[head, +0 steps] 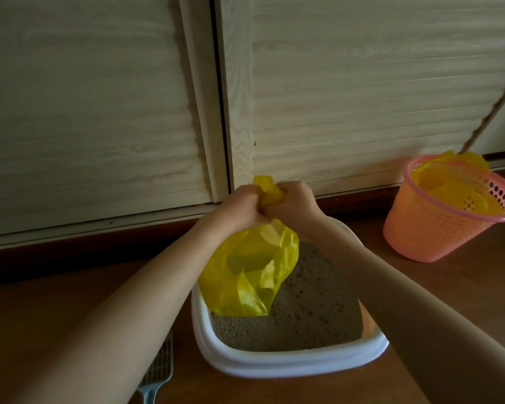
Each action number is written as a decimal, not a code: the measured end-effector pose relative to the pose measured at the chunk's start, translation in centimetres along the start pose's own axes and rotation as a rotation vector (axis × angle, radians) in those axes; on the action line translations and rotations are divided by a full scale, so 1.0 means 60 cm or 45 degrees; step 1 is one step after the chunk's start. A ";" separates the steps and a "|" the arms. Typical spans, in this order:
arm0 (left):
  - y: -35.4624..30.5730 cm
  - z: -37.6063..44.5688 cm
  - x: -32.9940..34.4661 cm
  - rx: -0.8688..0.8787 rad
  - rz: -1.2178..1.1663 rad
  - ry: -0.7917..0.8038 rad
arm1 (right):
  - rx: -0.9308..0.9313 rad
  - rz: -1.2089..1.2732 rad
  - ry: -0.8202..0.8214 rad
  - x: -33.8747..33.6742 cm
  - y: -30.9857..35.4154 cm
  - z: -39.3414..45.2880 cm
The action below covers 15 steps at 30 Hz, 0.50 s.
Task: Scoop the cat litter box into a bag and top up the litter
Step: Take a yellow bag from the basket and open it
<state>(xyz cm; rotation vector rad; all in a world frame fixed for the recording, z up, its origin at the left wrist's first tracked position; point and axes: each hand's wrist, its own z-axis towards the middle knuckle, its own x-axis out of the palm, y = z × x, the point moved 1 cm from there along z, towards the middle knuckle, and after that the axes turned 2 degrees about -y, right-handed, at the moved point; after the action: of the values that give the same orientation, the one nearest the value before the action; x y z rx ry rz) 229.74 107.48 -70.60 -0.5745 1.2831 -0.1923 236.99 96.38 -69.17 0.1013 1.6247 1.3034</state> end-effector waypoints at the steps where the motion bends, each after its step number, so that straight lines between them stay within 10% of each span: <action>1: 0.004 -0.001 -0.004 -0.033 -0.007 -0.034 | 0.022 0.006 -0.044 -0.003 -0.005 0.002; 8: 0.036 -0.009 -0.036 -0.658 -0.518 -0.464 | 0.589 0.119 0.138 0.017 -0.058 -0.004; 12: 0.037 -0.004 -0.031 -0.963 -1.383 -0.566 | 0.839 0.361 0.303 0.072 -0.095 -0.016; 15: 0.039 -0.011 -0.026 -1.024 -1.284 -0.587 | 0.900 0.419 0.190 0.067 -0.102 -0.026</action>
<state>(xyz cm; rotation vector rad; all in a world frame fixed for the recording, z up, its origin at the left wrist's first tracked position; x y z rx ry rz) 228.26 109.97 -70.60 -1.8259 0.4795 -0.3438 236.87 95.17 -76.57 0.7395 2.2032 0.9226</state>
